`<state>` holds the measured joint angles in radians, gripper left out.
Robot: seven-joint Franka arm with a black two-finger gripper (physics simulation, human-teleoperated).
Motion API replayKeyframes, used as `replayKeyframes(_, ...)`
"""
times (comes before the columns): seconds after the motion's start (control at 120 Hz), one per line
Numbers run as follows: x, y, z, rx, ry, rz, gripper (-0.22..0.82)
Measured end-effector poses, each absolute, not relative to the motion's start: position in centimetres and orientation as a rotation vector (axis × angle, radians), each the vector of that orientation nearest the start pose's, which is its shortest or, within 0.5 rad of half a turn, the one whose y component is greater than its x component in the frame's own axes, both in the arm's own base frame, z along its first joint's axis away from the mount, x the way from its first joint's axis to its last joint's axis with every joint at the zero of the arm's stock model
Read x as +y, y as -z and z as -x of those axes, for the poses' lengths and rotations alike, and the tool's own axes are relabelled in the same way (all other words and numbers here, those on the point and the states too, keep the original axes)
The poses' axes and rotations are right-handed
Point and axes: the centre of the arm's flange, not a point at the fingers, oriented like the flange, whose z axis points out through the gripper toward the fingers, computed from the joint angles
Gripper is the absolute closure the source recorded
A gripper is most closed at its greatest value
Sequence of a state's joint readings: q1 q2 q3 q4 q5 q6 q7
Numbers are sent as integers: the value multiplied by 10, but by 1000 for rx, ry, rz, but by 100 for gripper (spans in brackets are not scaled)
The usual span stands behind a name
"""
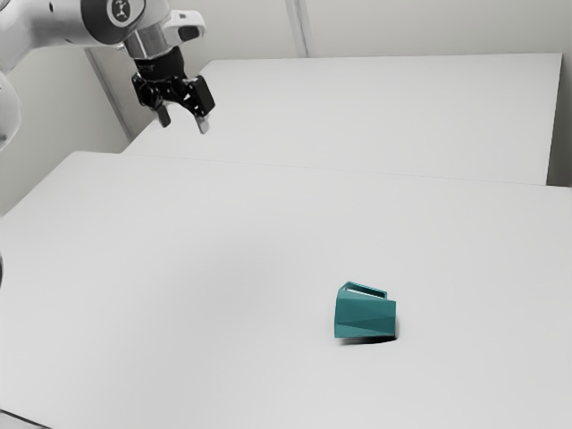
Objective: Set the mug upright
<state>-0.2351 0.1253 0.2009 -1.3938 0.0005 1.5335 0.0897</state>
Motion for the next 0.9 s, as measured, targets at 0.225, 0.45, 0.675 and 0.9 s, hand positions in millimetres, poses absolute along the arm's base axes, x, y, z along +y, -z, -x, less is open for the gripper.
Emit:
replayKeyframes(0.225, -29, -624, -594, 181, 60, 3106, 0)
replayKeyframes(0.45, -24, -568, -562, 143, 18, 3154, 0)
replayKeyframes(0.675, -41, -513, -516, 79, 112, 3251, 0)
replayKeyframes(0.9, -89, -468, -463, -45, 177, 3335, 0)
